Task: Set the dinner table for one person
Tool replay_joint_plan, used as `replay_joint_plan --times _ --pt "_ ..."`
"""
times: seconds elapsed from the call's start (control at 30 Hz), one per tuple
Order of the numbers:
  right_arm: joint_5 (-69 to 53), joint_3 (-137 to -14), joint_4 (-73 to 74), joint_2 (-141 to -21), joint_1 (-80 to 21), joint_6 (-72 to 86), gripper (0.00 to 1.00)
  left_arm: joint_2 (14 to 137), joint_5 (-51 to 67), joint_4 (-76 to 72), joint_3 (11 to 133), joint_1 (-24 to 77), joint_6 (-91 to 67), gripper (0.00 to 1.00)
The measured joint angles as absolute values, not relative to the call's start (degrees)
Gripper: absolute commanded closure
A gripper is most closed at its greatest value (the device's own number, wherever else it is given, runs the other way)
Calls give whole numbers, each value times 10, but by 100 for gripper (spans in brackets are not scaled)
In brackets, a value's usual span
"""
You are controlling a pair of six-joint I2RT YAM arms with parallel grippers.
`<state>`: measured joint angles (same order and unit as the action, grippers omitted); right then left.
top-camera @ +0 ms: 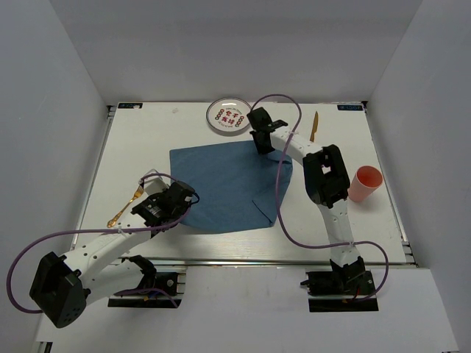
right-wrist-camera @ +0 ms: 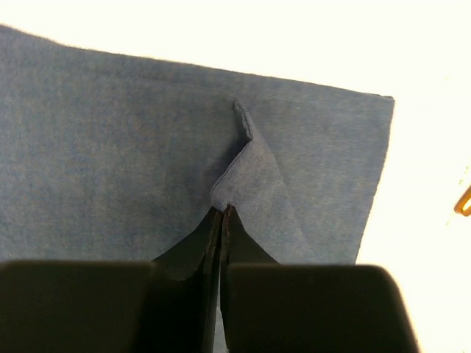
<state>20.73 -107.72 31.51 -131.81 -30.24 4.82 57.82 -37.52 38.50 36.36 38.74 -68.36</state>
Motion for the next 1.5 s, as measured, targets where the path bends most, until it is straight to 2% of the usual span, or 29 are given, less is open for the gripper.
replay_joint_plan --times 0.3,0.33,0.37,0.4,0.43,0.47,0.5,0.7,0.83,0.9,1.13,1.5 --pt "233 -1107 334 -1320 -296 43 99 584 -375 383 364 387 -681 100" --pt "239 -1122 341 -1324 -293 42 84 584 -374 383 364 387 -681 100" --pt "244 -1141 348 -1327 -289 42 77 584 -374 383 364 387 -681 100" --pt "249 -1159 355 -1330 -283 44 59 584 -373 383 364 387 -681 100" --pt "253 -1174 360 -1330 -276 52 33 584 -373 383 364 387 -680 100" --pt "257 -1185 360 -1329 -266 58 23 584 -373 383 364 387 -679 100" --pt "259 -1187 358 -1322 -257 66 19 584 -373 384 364 387 -679 100" --pt "237 -1087 351 -1207 -225 105 16 584 -371 383 364 387 -675 100" --pt "178 -930 303 -1088 -266 161 18 584 -368 374 364 387 -673 100" --pt "161 -885 288 -1070 -290 184 18 585 -366 370 364 387 -671 100" --pt "163 -794 282 -1093 -377 289 21 596 -360 357 364 387 -662 100" --pt "229 -750 288 -1087 -445 404 32 600 -344 342 363 387 -649 100"
